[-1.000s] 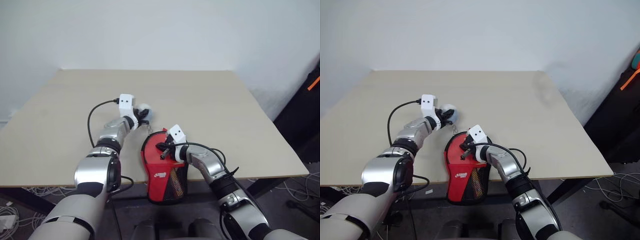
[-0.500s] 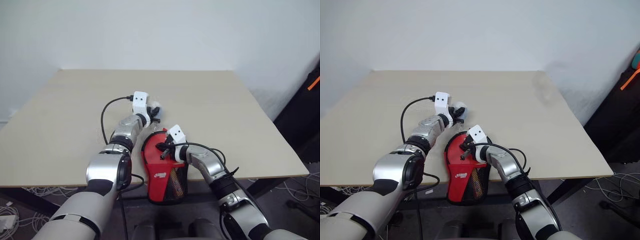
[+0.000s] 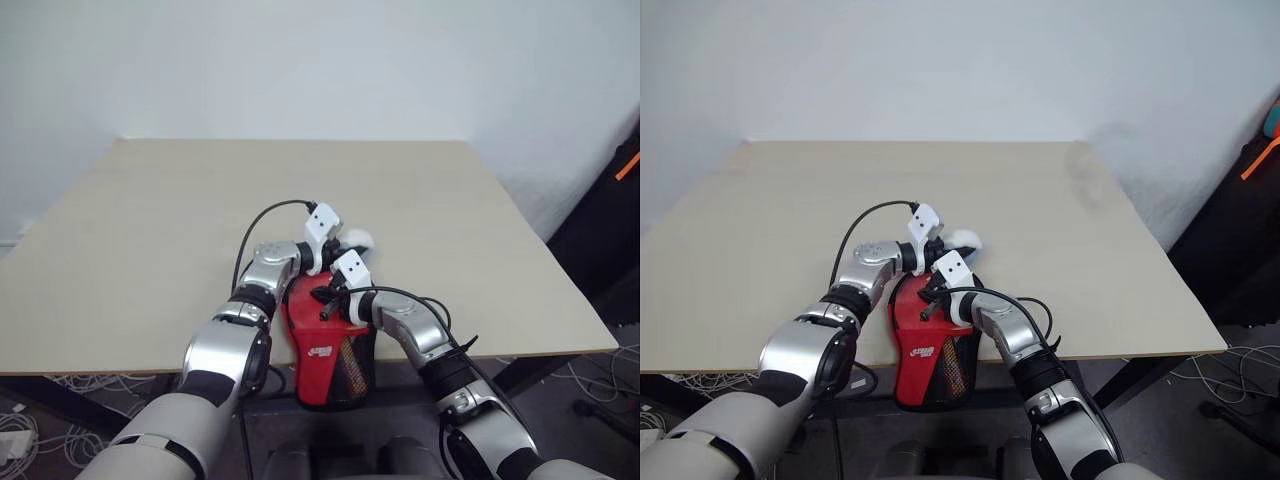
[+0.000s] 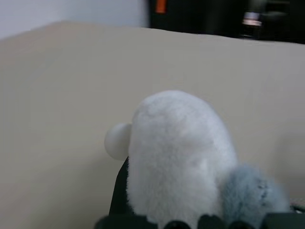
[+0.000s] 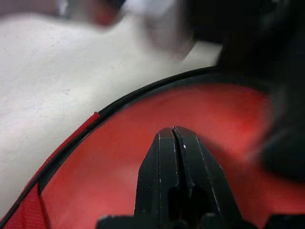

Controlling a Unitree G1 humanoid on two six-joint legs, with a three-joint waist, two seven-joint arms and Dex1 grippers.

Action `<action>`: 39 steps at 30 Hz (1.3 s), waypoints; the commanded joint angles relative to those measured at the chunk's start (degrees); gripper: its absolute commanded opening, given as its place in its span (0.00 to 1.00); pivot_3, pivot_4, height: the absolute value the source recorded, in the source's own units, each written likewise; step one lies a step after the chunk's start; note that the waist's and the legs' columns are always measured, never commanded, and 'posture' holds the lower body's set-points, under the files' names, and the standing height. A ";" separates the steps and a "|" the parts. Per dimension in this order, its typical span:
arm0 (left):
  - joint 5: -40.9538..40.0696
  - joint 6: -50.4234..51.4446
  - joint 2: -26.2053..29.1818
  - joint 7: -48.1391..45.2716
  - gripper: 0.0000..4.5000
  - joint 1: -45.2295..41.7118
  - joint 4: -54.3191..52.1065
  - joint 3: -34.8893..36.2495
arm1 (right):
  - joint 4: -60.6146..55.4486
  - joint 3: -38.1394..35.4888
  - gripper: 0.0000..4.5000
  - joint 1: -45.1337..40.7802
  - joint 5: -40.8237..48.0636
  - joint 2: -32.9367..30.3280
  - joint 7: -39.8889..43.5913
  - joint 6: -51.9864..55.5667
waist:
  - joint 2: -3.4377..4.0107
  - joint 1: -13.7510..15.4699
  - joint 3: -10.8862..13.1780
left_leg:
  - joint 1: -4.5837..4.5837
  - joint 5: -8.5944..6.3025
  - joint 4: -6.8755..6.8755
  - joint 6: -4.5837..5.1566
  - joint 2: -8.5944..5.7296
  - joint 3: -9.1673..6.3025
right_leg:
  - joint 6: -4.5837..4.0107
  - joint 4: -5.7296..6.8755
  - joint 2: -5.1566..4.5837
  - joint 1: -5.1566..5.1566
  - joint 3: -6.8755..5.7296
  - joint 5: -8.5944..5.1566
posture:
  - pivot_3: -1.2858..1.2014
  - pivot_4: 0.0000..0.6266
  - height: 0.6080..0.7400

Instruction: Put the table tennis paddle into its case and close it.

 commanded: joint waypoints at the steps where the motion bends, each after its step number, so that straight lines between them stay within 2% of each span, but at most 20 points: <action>1: -1.20 -2.73 0.04 -6.81 0.13 0.38 -4.24 -0.81 | 2.62 1.94 0.00 1.58 -0.54 0.56 0.70 2.00 | 0.00 0.02 0.00 | 0.00 0.00 0.00 0.00 0.00 0.00 | 0.01 0.00 0.00 0.00 0.00 0.00 | 0.52 0.00 1.00; 6: -1.46 -2.33 1.60 -9.82 0.13 1.53 -4.60 -0.76 | 2.45 2.05 0.00 1.69 -0.60 0.39 0.87 2.11 | 0.00 0.01 0.00 | 0.01 0.00 0.01 0.02 0.00 -0.02 | 0.05 0.00 0.00 0.01 0.00 -0.03 | 0.52 0.00 1.00; 17: -1.38 0.92 6.02 -10.71 0.99 -0.30 -5.87 -0.25 | 2.65 2.51 0.00 1.75 -0.64 0.34 1.16 2.10 | 0.00 -0.25 0.00 | 0.02 0.00 0.02 0.03 0.04 -0.04 | 0.21 0.01 0.05 0.01 0.02 -0.12 | 0.52 0.00 1.00; 22: -2.36 2.68 11.06 -14.36 1.00 -1.23 -9.89 0.18 | 2.86 2.65 0.00 1.63 -0.68 0.25 1.47 1.99 | 0.00 -0.29 0.00 | 0.02 0.00 0.02 0.03 0.05 -0.04 | 0.20 0.02 0.06 0.01 0.02 -0.12 | 0.52 0.00 1.00; 27: -5.92 8.64 19.07 -22.19 1.00 0.02 -20.44 1.01 | 3.10 2.94 0.00 1.55 -0.78 0.31 1.78 1.84 | 0.01 -0.58 0.00 | 0.01 0.00 0.01 0.03 0.07 -0.03 | 0.20 0.02 0.05 0.01 0.02 -0.12 | 0.52 0.00 1.00; 34: -13.34 18.56 27.28 -23.91 1.00 10.18 -40.71 4.32 | -1.91 3.25 0.00 2.83 0.31 -1.59 3.51 4.71 | 0.05 -1.02 -0.01 | 0.02 0.00 0.01 0.02 0.10 -0.06 | 0.12 0.02 0.03 0.05 0.00 -0.07 | 0.52 0.00 1.00; 37: -16.63 22.16 27.65 -21.32 1.00 17.82 -49.09 6.10 | -9.65 3.46 0.13 5.57 1.69 -4.39 5.05 8.92 | 0.06 -0.81 -0.01 | -0.01 -0.01 0.02 0.03 0.10 -0.06 | 0.01 0.01 0.00 0.06 -0.01 -0.01 | 0.52 0.00 1.00; 39: -18.16 24.23 26.62 -18.31 0.91 22.52 -53.02 6.88 | -15.59 3.45 0.28 7.46 2.77 -6.69 5.81 12.08 | 0.05 -0.75 -0.01 | -0.01 -0.02 0.06 0.05 0.08 -0.06 | 0.01 0.00 -0.05 0.08 -0.05 -0.01 | 0.52 0.00 1.00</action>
